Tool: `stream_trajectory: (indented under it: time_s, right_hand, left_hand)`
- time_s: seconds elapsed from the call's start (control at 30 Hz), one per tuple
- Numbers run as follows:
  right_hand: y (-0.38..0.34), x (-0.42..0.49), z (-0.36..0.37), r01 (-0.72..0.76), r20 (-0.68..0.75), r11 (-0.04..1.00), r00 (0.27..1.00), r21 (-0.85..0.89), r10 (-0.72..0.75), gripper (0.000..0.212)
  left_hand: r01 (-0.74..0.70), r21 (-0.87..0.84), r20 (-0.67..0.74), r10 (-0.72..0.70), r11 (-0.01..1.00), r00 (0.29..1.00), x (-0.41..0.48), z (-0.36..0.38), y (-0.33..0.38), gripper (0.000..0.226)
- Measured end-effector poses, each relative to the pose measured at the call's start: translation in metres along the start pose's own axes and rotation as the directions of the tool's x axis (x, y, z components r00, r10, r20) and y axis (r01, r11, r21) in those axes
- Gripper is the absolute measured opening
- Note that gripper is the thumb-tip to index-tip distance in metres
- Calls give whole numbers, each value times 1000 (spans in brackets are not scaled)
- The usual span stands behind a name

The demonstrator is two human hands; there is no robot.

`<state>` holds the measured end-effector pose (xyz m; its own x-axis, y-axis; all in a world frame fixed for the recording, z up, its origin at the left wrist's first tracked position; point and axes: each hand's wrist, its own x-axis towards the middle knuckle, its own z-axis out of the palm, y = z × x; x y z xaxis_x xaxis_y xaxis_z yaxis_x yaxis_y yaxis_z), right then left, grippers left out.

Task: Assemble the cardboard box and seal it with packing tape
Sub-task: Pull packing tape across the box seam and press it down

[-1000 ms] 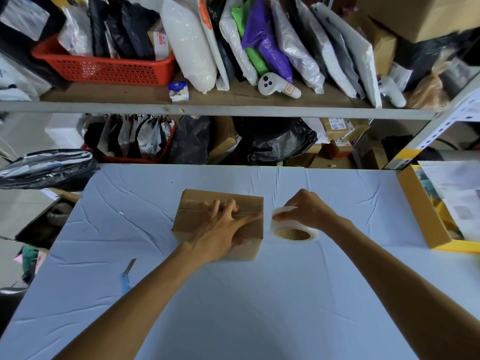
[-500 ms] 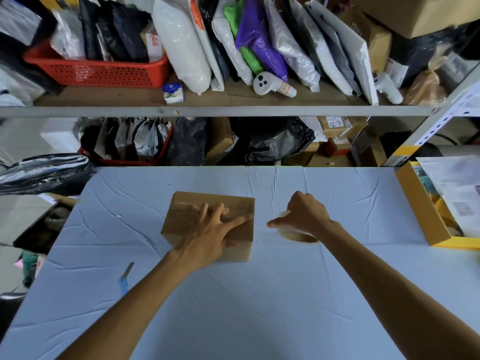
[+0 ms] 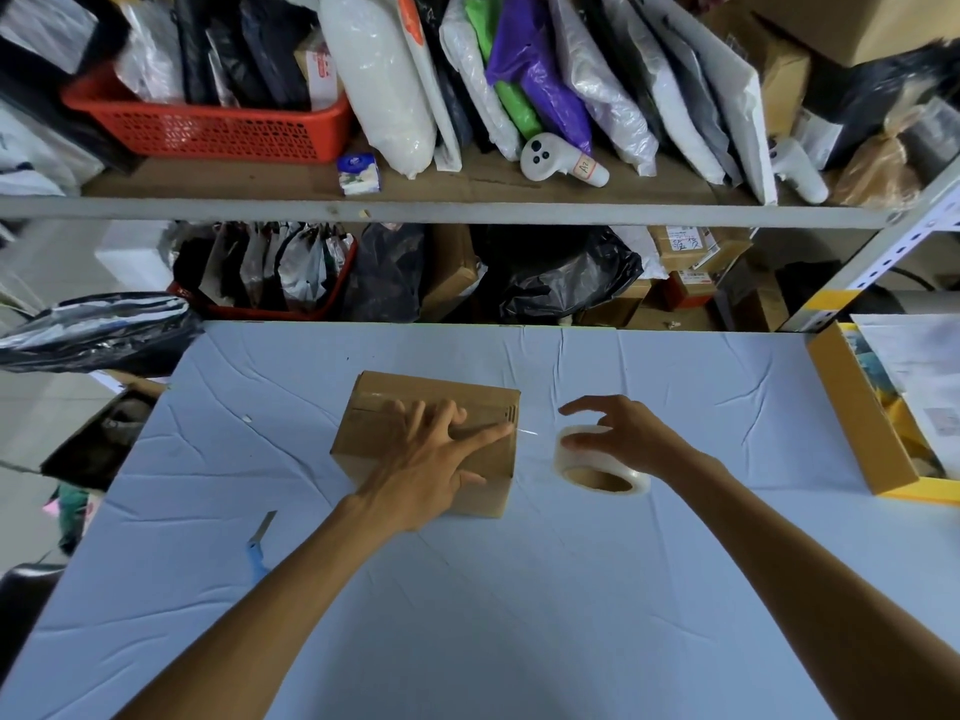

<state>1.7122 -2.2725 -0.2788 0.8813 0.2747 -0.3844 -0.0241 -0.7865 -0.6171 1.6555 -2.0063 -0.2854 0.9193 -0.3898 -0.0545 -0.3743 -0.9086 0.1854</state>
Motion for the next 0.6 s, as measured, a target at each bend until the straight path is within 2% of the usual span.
stream_trajectory:
  time_s: [0.07,0.13,0.2,0.27,0.37,0.47,0.6]
  right_hand:
    - [1,1,3,-21,-13,990,1000,-142,19,44]
    - [5,1,8,-60,-34,980,998,-190,54,39]
    - [10,3,11,-42,16,999,999,-35,43,20]
    - [14,5,14,-7,77,996,997,92,0,11]
    - [18,5,22,-10,99,985,995,175,-7,16]
    - [23,6,31,-90,87,970,994,226,72,35]
    - [31,11,38,-74,64,969,996,237,61,21]
  left_hand:
    - [10,10,14,-10,1000,1000,-2,-1,-1,61]
    - [30,-9,30,-29,1000,999,-3,-2,1,61]
    - [45,-18,47,-44,999,998,-3,-4,1,60]
    - [39,-9,36,-39,999,999,-2,-4,0,62]
    - [37,9,34,-38,999,999,-1,-1,-2,63]
    - [35,-8,20,-35,999,999,-3,1,-2,63]
    - [35,-12,17,-35,999,999,-6,0,-2,63]
